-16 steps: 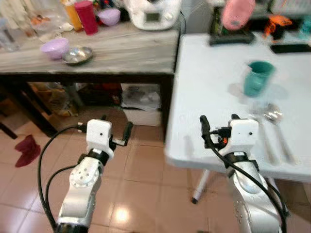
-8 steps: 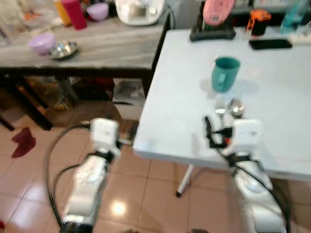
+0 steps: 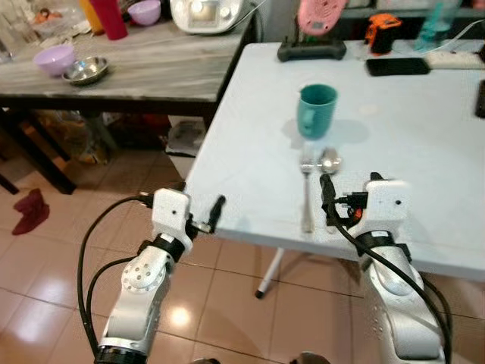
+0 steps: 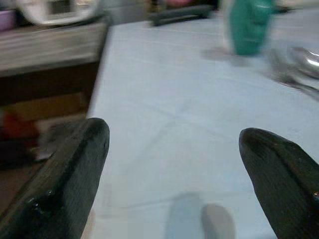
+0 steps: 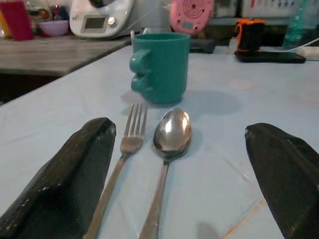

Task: Setting the table

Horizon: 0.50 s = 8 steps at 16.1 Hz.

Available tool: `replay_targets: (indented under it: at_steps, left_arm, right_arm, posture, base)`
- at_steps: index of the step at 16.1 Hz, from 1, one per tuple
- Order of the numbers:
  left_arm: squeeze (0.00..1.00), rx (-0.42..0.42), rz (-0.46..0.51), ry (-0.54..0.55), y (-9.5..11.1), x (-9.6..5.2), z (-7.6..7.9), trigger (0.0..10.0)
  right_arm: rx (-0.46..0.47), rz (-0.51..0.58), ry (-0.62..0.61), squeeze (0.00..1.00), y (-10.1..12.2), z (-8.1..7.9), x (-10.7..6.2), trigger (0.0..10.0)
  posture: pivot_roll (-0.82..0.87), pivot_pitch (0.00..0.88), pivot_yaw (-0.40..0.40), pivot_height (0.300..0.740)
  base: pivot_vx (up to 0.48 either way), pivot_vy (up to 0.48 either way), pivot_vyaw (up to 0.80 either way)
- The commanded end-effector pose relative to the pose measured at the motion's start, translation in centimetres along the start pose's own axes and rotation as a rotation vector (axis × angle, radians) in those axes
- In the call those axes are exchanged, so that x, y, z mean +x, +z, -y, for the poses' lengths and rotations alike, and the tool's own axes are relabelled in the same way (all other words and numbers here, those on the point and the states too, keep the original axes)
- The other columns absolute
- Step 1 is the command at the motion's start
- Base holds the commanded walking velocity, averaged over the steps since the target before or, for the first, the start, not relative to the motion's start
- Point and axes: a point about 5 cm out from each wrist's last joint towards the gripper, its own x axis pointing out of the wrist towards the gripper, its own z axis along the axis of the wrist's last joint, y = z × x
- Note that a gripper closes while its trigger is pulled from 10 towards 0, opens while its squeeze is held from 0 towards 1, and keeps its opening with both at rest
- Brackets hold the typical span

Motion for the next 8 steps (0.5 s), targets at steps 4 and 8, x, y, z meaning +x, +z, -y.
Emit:
replay_targets:
  at_steps: [4,8]
  left_arm:
    - [0.0,0.022,-0.02,-0.126,-0.4,-0.3,-0.6,10.0]
    - [0.0,0.077,-0.003,-0.248,0.1,-0.3,-0.1,10.0]
  right_arm:
    - [0.036,-0.018,0.011,0.0,0.1,-1.8,1.6,10.0]
    - [0.094,-0.089,-0.011,0.0,-0.6,-2.9,3.1,10.0]
  posture:
    - [-0.19,0.128,0.109,0.74]
    - [-0.19,0.127,0.12,0.74]
  base:
    - [0.0,0.0,0.0]
    - [0.0,0.0,0.0]
